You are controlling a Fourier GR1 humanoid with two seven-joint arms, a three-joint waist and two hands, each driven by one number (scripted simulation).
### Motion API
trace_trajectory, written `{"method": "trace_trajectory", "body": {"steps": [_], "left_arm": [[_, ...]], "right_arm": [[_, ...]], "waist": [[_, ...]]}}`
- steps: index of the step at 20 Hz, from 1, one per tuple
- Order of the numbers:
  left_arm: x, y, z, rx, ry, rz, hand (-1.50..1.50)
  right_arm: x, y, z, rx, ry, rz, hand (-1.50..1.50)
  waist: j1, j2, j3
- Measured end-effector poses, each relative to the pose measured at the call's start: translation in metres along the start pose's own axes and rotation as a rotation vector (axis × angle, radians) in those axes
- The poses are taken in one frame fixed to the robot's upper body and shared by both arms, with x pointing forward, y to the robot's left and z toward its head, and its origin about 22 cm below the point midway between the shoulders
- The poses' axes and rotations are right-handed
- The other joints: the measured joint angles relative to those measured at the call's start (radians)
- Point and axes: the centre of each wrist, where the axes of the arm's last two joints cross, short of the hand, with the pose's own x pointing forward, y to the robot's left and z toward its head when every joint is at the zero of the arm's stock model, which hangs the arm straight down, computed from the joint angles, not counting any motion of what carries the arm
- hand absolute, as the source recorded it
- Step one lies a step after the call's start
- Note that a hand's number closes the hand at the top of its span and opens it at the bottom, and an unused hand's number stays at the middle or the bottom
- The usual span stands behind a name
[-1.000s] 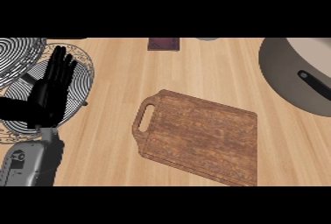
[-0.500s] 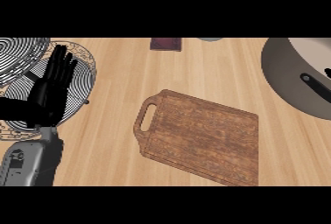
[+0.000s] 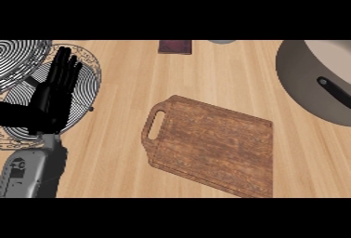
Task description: Pick the can from the cutting board and place it in the pot
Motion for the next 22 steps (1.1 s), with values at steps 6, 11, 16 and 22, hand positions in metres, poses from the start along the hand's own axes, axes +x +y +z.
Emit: {"method": "trace_trajectory", "body": {"steps": [6,11,16,22], "left_arm": [[-0.004,-0.002,0.005,0.007,0.0,-0.003,0.0],[-0.002,0.002,-0.002,0.016,-0.001,-0.003,0.0],[0.001,0.0,-0.005,0.012,-0.005,0.007,0.0],[0.001,0.0,-0.003,0.001,-0.006,0.005,0.0]], "right_arm": [[0.0,-0.005,-0.002,-0.1,0.041,-0.245,-1.5],[-0.009,-0.024,0.003,-0.184,0.07,-0.423,-1.5],[-0.027,-0.051,0.02,-0.277,0.066,-0.518,-1.5],[-0.054,-0.081,0.05,-0.343,0.062,-0.576,-1.5]], "waist": [[-0.003,0.002,0.008],[-0.005,0.008,0.013],[0.0,0.012,0.015],[0.002,0.015,0.018]]}}
